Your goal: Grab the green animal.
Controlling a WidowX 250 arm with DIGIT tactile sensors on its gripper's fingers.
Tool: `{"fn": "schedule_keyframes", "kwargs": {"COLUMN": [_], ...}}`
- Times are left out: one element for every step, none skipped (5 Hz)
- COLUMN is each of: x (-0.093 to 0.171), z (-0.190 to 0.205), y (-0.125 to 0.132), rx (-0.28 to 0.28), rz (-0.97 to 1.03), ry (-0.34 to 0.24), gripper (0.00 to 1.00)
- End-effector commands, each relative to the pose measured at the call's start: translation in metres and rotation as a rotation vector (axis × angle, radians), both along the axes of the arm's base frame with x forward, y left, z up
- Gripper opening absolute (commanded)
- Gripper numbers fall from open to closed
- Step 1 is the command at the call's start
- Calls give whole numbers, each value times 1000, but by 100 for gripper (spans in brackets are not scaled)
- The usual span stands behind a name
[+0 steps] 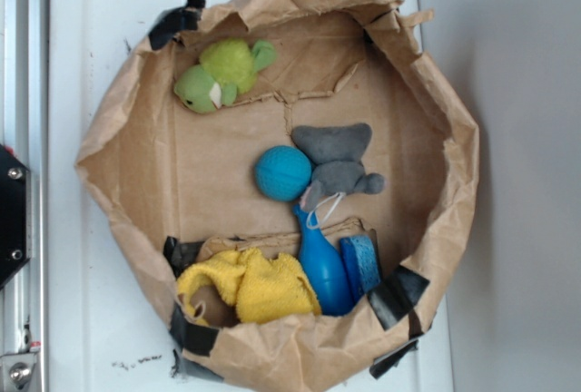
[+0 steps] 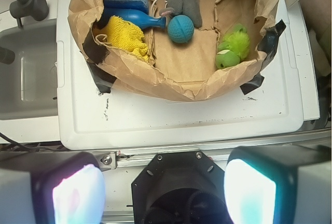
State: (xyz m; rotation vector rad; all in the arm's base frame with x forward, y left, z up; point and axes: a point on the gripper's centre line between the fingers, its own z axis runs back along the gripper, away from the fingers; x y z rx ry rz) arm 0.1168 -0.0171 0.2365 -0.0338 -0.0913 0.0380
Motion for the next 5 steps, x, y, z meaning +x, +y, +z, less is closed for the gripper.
{"fn": "schedule_keyframes", "kwargs": {"x": [0,26,50,69,69], "z": [0,-11,-23,-33,-33], "y": [0,2,18,40,40], "rx": [0,28,7,-19,-19], "rz": [0,-67,-158,-239,-239], "ry": [0,11,24,11,11], "gripper": [100,100,100,100,100]}}
